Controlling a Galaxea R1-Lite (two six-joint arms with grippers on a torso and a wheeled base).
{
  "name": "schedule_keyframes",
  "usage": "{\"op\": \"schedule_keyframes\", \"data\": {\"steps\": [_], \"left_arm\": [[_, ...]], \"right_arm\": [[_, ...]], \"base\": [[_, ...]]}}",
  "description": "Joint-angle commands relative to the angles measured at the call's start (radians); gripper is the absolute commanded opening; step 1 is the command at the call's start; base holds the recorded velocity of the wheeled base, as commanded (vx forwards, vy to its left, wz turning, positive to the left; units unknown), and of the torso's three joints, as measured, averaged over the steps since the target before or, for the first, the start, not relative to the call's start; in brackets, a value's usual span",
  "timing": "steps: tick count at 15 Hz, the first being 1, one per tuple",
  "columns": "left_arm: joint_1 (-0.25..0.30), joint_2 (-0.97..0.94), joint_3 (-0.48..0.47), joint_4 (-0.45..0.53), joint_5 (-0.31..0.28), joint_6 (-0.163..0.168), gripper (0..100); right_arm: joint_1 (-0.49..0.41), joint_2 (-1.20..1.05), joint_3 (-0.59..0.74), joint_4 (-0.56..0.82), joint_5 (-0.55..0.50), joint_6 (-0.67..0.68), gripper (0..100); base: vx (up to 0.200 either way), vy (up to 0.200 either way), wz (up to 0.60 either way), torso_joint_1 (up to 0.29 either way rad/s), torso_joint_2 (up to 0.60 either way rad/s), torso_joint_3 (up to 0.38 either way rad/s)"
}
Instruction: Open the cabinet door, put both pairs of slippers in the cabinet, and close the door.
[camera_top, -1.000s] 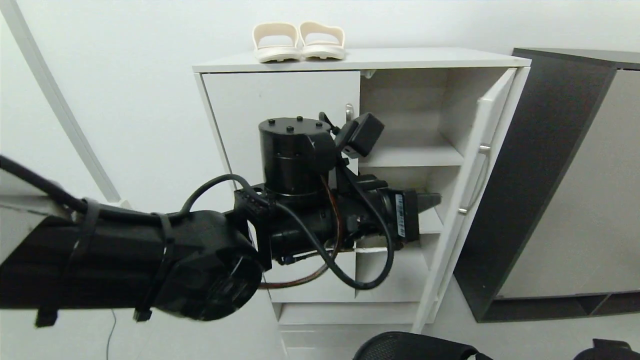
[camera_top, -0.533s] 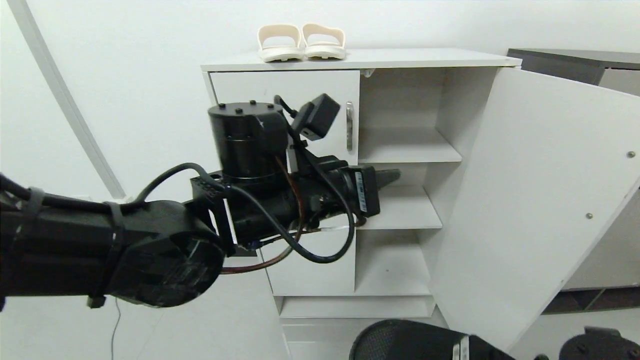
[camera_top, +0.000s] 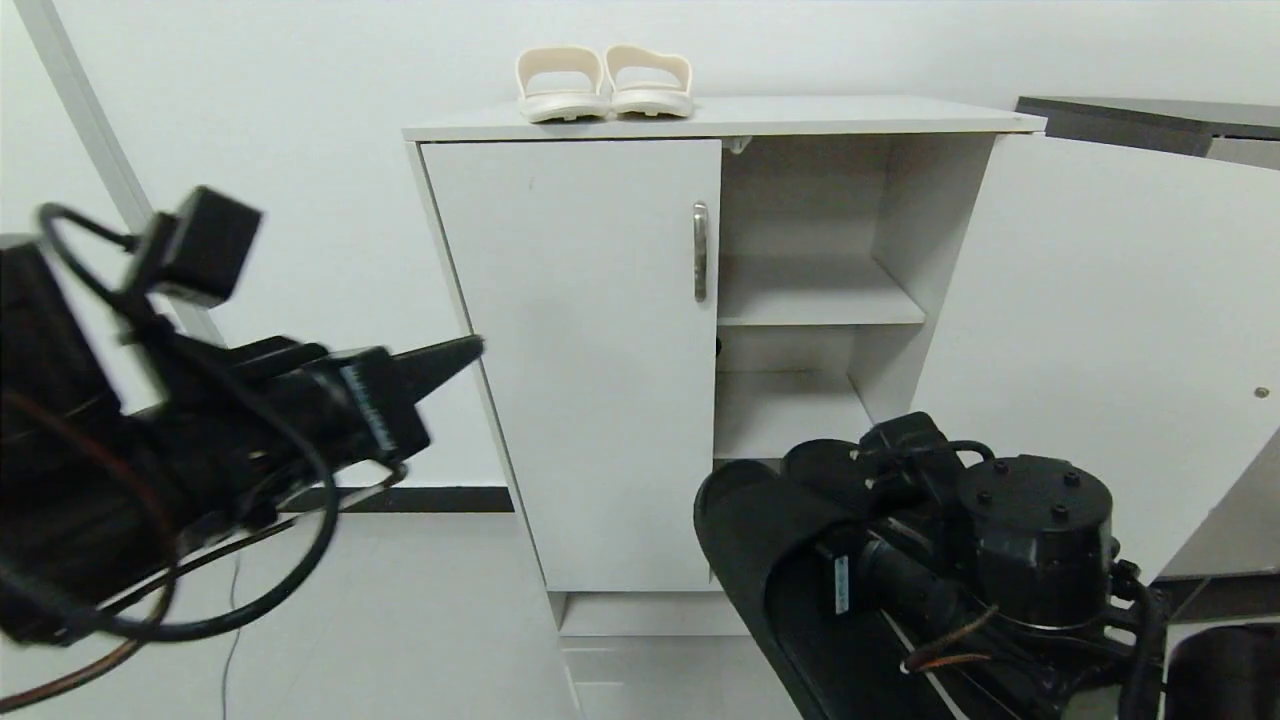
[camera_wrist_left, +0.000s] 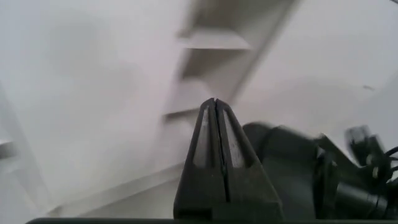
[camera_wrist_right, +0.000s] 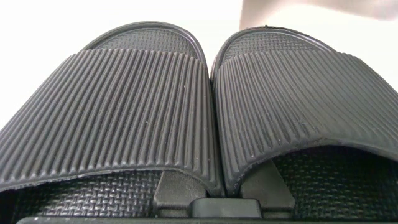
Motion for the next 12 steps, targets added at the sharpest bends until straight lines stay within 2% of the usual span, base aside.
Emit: {"op": "schedule_keyframes", "data": {"steps": [1,2,3,4,5,6,7,8,9,10,11,12], "left_arm": [[0.111,-0.48,0.185,0.26,0.233,0.029,0],[0.116,-0.605,0.194,0.405,0.342,0.073,0],[0.17,-0.717,0.214,0.517,0.41,0.136,0],[0.289,-0.849,0.257,0.592,0.413,0.199,0],[0.381,-0.954,0.295,0.636,0.408,0.214,0],[0.446,-1.043,0.343,0.667,0.405,0.219,0],[0.473,-1.137,0.403,0.688,0.387,0.231,0],[0.473,-1.232,0.473,0.696,0.328,0.268,0],[0.473,-1.249,0.544,0.679,0.275,0.294,0],[0.473,-1.249,0.607,0.615,0.255,0.297,0],[0.473,-1.249,0.637,0.55,0.189,0.3,0],[0.473,-1.249,0.637,0.567,0.087,0.3,0]], "right_arm": [[-0.016,0.053,-0.051,0.003,-0.03,0.004,0],[-0.016,0.052,-0.052,0.003,-0.03,0.002,0],[-0.016,0.05,-0.051,0.003,-0.031,0.002,0],[-0.016,0.047,-0.046,0.003,-0.031,0.002,0],[-0.016,0.046,-0.046,0.003,-0.031,0.001,0],[-0.016,0.046,-0.047,0.003,-0.033,-0.001,0],[-0.014,0.044,-0.047,0.003,-0.031,-0.001,0],[-0.014,0.043,-0.046,0.002,-0.031,-0.001,0],[-0.014,0.043,-0.046,0.002,-0.031,-0.001,0],[-0.014,0.041,-0.041,0.002,-0.031,-0.001,0],[-0.014,0.043,-0.034,0.0,-0.031,-0.001,0],[-0.014,0.043,-0.034,0.0,-0.03,-0.001,0]], "base": [[0.0,0.0,0.0,0.0,0.0,0.0],[0.0,0.0,0.0,0.0,0.0,0.0],[0.0,0.0,0.0,0.0,0.0,0.0],[0.0,0.0,0.0,0.0,0.0,0.0],[0.0,0.0,0.0,0.0,0.0,0.0],[0.0,0.0,0.0,0.0,0.0,0.0],[0.0,0.0,0.0,0.0,0.0,0.0],[0.0,0.0,0.0,0.0,0.0,0.0],[0.0,0.0,0.0,0.0,0.0,0.0],[0.0,0.0,0.0,0.0,0.0,0.0],[0.0,0.0,0.0,0.0,0.0,0.0],[0.0,0.0,0.0,0.0,0.0,0.0]]}}
